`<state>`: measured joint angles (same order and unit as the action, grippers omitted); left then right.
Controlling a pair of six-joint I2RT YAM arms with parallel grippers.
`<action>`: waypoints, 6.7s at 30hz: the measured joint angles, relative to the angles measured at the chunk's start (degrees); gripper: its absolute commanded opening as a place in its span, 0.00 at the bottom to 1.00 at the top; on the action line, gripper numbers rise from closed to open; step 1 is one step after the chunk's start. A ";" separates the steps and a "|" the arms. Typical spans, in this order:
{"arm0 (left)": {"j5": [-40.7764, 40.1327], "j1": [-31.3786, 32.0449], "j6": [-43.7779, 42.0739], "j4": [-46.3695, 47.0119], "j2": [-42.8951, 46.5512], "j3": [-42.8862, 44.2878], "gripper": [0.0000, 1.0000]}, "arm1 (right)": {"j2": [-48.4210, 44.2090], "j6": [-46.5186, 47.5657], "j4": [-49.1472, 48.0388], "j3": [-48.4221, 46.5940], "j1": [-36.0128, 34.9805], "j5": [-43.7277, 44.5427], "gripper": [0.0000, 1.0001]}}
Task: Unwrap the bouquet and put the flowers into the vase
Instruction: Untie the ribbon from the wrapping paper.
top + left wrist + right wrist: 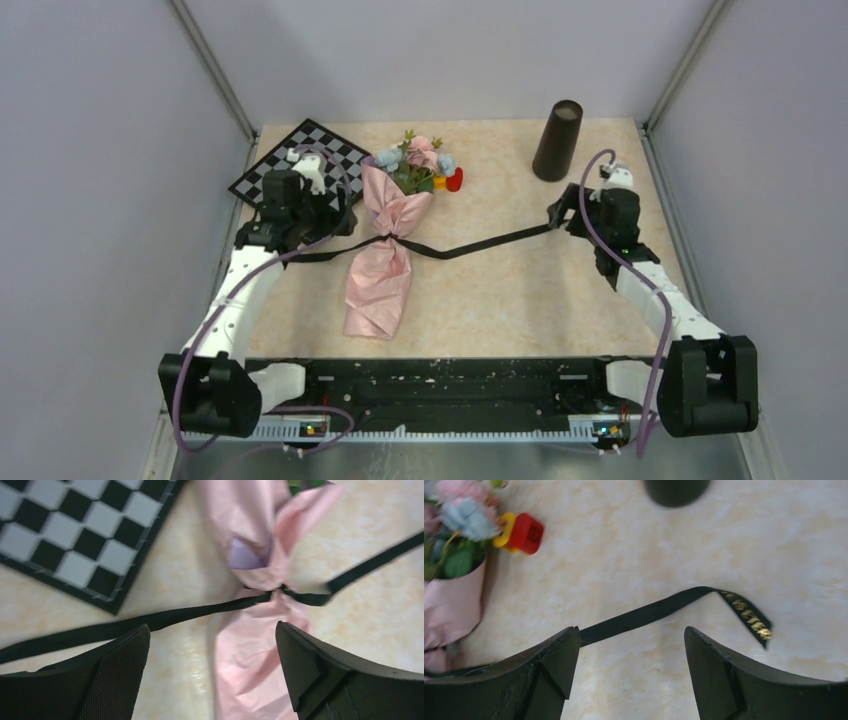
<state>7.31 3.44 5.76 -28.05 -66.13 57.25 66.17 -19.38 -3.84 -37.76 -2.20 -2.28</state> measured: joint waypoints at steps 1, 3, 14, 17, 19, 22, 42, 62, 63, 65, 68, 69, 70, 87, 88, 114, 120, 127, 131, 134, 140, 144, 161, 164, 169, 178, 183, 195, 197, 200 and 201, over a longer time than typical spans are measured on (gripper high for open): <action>2.03 1.14 0.35 0.52 -0.76 0.00 0.99 | 0.15 0.15 -0.46 0.00 -1.70 -1.18 0.77; 6.67 2.71 1.97 1.51 -3.28 0.17 0.99 | 1.03 0.26 -1.75 0.00 -6.58 -3.28 0.77; 18.40 3.34 11.93 2.54 -17.29 6.91 0.97 | 19.10 -3.02 -11.06 -4.35 -33.62 -10.32 0.68; 18.36 3.34 12.24 2.51 -19.63 8.57 0.97 | 24.76 -3.28 -12.57 -8.52 -37.16 -10.97 0.66; 18.32 3.34 12.33 2.43 -21.16 9.16 0.97 | 27.65 -3.21 -13.57 -11.58 -38.66 -11.17 0.65; 17.99 3.34 12.33 2.23 -23.82 9.84 0.97 | 30.75 -3.10 -14.75 -15.58 -39.71 -11.19 0.65; 17.05 3.37 12.24 0.98 -29.27 9.86 0.67 | 43.12 -0.66 -15.10 -25.38 -40.72 -14.03 0.28; 15.56 3.65 12.09 0.68 -31.76 10.27 0.35 | 40.24 -2.51 -12.39 -22.25 -40.79 -11.28 0.00; 15.56 3.72 12.07 0.55 -31.76 10.29 0.34 | 40.02 -2.97 -12.85 -21.57 -40.81 -11.43 0.00; 15.50 3.82 12.00 0.22 -31.78 10.29 0.33 | 39.82 -3.87 -13.60 -20.24 -40.81 -11.67 0.00; 15.34 3.87 11.87 -0.39 -31.78 10.29 0.32 | 39.76 -4.81 -14.03 -18.51 -40.81 -12.04 0.00; 15.32 3.87 11.85 -0.48 -31.80 10.29 0.32 | 39.76 -5.20 -14.23 -18.14 -40.81 -12.22 0.00; 15.30 3.87 11.80 -0.61 -31.87 10.29 0.32 | 39.76 -5.42 -14.25 -17.99 -40.81 -12.41 0.00; 15.34 3.82 11.69 -0.63 -31.91 10.36 0.25 | 37.70 -1.99 -5.09 -26.99 -40.81 -7.87 0.00; 15.37 3.82 11.69 -0.61 -31.91 10.36 0.25 | 37.70 -1.51 -4.46 -28.48 -40.81 -7.48 0.00; 15.52 3.82 10.25 -0.94 -31.74 10.93 0.77 | 41.31 2.71 -1.75 -37.09 -40.83 -8.39 0.58; 11.47 3.72 8.48 -1.90 -27.58 10.99 0.97 | 37.24 4.87 -3.39 -31.95 -40.83 -9.31 0.64; 9.99 3.56 7.56 -0.94 -17.88 8.31 0.99 | 34.40 6.73 -5.66 -28.04 -41.09 -11.76 0.65; 9.88 3.54 10.14 3.13 -8.92 -1.77 0.99 | 32.41 7.37 -6.08 -25.92 -41.27 -12.02 0.65; 8.15 3.56 12.20 5.40 -3.28 -10.60 0.99 | 30.42 7.58 -6.45 -24.33 -41.29 -12.02 0.65; -0.76 3.54 12.81 8.04 0.61 -19.02 0.99 | 26.53 7.74 -7.76 -20.70 -41.29 -11.98 0.65; -6.10 3.56 12.83 8.70 -0.26 -19.80 0.99 | 24.90 7.72 -8.57 -18.47 -41.31 -11.63 0.65; -13.27 7.41 11.04 8.09 -9.99 -15.78 0.99 | 23.04 7.80 -9.92 -17.27 -41.31 -10.43 0.63; -14.86 8.61 10.12 8.50 -11.80 -14.86 0.99 | 23.04 7.76 -9.94 -17.22 -41.31 -10.45 0.62; -16.92 10.64 7.61 10.01 -16.31 -12.66 0.99 | 23.04 7.76 -10.19 -16.96 -41.31 -10.34 0.62; -18.21 12.94 2.58 11.02 -21.97 -9.79 0.63 | 23.02 7.76 -10.71 -15.89 -41.31 -9.79 0.60; -17.55 13.49 0.02 11.52 -24.02 -8.11 0.25 | 23.02 7.76 -10.73 -15.87 -41.31 -9.77 0.59; -16.24 16.72 -1.99 13.60 -21.29 -8.39 0.00 | 22.82 1.36 -12.96 -10.86 -41.79 -11.37 0.67; -16.17 17.25 -1.90 14.10 -19.56 -8.85 0.04 | 22.84 -1.16 -13.99 -8.76 -42.62 -12.04 0.68; -16.48 17.73 -1.33 14.93 -17.33 -9.42 0.22 | 23.02 -4.90 -15.32 -6.71 -44.19 -12.87 0.68; -16.65 17.75 -1.49 14.99 -17.20 -9.44 0.26 | 23.26 -5.86 -15.76 -6.45 -44.52 -13.07 0.68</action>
<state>-9.34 21.19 4.27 -13.06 -83.33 47.81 89.43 -25.23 -19.59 -44.21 -46.72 -15.35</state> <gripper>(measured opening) 0.144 0.677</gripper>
